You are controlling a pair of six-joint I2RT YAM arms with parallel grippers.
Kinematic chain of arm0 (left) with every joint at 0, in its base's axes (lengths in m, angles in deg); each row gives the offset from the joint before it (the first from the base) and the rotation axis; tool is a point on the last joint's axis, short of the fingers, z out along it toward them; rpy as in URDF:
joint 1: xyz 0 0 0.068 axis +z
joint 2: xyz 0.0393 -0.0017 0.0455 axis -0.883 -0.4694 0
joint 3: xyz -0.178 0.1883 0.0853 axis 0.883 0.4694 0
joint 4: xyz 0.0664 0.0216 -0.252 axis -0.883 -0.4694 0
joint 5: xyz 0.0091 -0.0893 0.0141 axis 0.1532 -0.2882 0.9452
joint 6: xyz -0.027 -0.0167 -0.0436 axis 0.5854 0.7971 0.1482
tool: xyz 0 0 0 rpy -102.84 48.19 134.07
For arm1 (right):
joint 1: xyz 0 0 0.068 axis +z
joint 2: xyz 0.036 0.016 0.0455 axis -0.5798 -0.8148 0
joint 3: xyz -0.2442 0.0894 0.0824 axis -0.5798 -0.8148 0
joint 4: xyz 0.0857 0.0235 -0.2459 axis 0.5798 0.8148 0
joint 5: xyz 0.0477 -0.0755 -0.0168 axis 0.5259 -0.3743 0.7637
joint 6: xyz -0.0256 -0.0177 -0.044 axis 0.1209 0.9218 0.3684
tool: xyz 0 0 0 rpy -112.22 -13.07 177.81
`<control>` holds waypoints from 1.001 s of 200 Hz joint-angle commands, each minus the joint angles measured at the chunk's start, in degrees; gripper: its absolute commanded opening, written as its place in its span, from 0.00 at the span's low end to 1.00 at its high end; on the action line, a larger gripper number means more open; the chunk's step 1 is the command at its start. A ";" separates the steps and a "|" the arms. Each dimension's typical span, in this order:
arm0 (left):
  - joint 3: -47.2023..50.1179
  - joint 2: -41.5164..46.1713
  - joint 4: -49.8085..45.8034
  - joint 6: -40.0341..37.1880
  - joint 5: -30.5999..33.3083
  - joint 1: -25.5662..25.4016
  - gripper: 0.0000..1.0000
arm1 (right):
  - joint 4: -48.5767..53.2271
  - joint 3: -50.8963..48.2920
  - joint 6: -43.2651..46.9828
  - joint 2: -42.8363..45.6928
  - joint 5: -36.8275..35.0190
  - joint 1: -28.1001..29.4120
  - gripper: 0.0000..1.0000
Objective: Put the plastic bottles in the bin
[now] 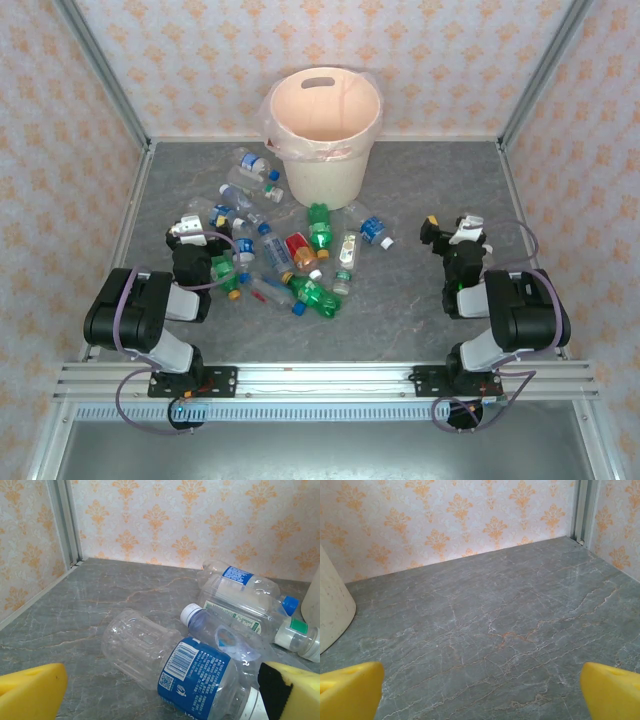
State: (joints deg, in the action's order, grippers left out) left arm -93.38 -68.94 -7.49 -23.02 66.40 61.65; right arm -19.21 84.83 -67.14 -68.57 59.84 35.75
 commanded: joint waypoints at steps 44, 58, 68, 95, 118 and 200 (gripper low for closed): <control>0.09 -0.01 3.04 -0.80 -0.85 -0.12 1.00 | -0.39 1.23 -0.11 -0.29 -1.06 0.23 1.00; 0.05 -0.01 3.04 -0.80 -0.87 -0.08 1.00 | -0.35 1.26 -0.15 -0.26 -1.09 0.25 1.00; 0.08 -0.01 3.08 -0.80 -0.85 -0.06 1.00 | -0.34 1.22 -0.14 -0.25 -1.12 0.21 1.00; 0.08 -0.02 3.05 -0.80 -0.85 -0.08 1.00 | -0.40 1.22 -0.15 -0.29 -1.07 0.21 1.00; 0.04 0.01 3.04 -0.80 -0.99 -0.08 1.00 | -0.35 1.22 -0.12 -0.33 -1.05 0.21 1.00; -1.20 -0.11 0.88 -0.09 0.16 0.10 1.00 | -0.23 1.39 -0.21 -0.32 -1.12 0.21 1.00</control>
State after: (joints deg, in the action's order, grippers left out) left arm -93.38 -68.94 -7.54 -23.00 66.42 61.65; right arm -19.21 84.83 -67.14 -68.59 59.82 35.75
